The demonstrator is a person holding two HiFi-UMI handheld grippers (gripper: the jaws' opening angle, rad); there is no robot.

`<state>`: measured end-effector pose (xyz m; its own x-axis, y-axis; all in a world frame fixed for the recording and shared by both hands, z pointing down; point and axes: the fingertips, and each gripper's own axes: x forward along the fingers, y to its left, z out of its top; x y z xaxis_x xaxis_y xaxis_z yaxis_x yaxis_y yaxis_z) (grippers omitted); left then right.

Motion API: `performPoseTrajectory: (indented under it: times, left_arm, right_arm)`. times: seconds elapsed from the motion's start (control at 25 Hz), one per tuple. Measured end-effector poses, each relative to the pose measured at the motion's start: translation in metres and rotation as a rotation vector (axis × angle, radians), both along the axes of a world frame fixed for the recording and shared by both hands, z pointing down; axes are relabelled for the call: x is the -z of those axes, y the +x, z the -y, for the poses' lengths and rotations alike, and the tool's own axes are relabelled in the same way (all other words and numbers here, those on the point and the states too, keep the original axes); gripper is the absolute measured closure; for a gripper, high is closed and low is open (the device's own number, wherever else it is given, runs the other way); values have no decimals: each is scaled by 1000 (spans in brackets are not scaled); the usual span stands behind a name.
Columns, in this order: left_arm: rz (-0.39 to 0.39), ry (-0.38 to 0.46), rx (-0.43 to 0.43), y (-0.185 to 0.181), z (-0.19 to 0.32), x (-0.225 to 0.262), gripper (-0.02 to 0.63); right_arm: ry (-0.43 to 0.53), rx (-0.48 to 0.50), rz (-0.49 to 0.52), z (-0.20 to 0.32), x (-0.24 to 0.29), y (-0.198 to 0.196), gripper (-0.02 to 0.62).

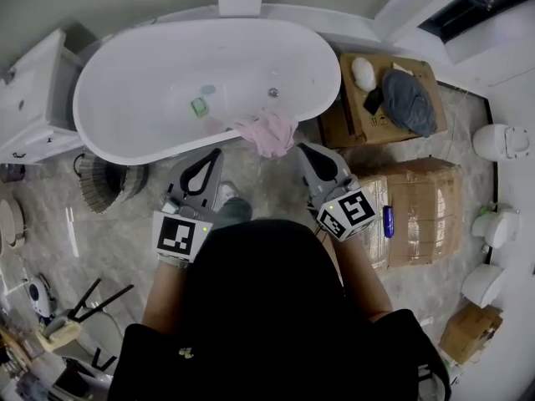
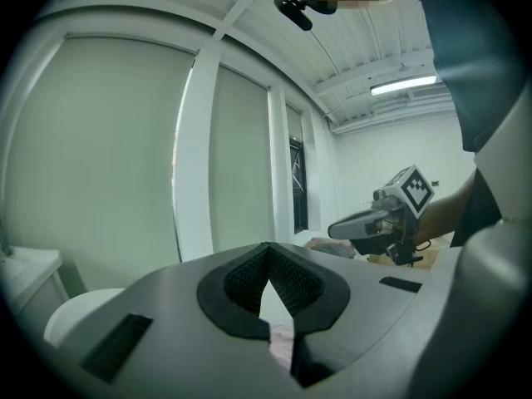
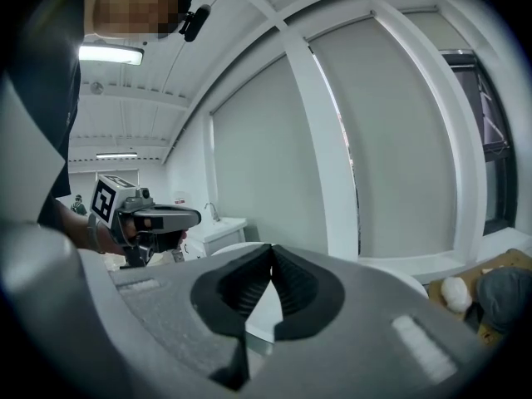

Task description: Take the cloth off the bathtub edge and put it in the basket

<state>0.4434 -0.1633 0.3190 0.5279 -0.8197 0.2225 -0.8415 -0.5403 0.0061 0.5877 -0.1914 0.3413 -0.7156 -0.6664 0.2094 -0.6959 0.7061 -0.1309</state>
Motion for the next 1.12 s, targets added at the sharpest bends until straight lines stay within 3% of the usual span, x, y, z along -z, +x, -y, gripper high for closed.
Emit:
performPoseTrajectory:
  times: [0.36, 0.8, 1.12]
  left_arm:
    - [-19, -55, 29, -70, 31, -20, 595]
    - [13, -133, 98, -83, 54, -47, 595]
    - [103, -179, 180, -90, 70, -75, 595]
  right_arm:
    - [-46, -22, -45, 53, -19, -49, 598]
    - [-167, 63, -158, 102, -87, -61, 597]
    - [-277, 138, -261, 146, -170, -49, 496]
